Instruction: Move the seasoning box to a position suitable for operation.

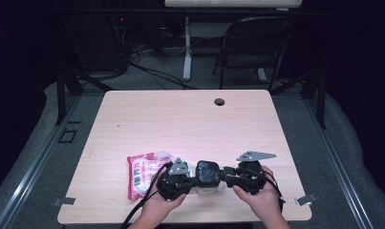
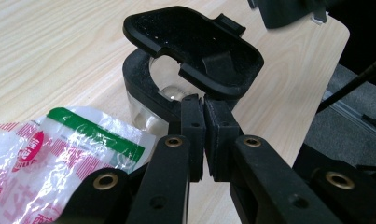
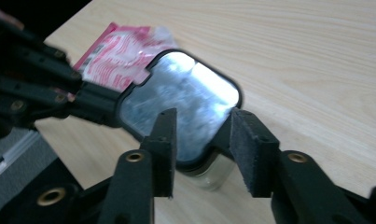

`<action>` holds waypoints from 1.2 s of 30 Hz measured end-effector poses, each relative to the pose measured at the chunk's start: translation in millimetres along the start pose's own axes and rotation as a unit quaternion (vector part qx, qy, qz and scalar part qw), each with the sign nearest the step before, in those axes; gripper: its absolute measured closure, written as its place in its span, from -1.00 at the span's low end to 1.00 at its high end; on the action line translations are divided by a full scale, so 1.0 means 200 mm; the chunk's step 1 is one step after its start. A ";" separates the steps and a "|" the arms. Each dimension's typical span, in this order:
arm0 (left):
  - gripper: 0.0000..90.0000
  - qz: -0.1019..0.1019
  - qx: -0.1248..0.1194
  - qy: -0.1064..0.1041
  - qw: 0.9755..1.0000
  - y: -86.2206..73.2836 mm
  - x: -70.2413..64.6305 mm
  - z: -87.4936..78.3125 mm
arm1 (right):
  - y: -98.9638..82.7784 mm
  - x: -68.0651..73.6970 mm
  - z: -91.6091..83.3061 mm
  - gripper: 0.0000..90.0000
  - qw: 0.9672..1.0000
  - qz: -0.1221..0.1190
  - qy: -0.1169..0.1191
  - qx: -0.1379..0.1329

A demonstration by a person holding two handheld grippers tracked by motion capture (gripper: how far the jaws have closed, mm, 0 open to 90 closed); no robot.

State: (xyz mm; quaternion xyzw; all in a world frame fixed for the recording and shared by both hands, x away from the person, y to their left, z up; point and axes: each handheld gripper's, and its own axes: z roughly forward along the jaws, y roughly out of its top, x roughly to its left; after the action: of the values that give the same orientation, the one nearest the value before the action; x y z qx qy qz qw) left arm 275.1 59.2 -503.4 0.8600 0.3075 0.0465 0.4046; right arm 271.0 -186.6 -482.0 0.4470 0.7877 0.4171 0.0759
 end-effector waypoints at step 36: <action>0.17 -0.031 0.005 0.054 0.998 0.07 0.05 0.10 | -0.02 0.14 0.03 0.33 0.996 -0.078 -0.040 -0.006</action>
State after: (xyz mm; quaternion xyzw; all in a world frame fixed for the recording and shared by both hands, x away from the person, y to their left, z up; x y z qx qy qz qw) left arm 296.5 45.0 -507.6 0.8484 0.3554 0.0784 0.3845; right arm 254.6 -163.6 -481.3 0.4002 0.8139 0.3964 0.1423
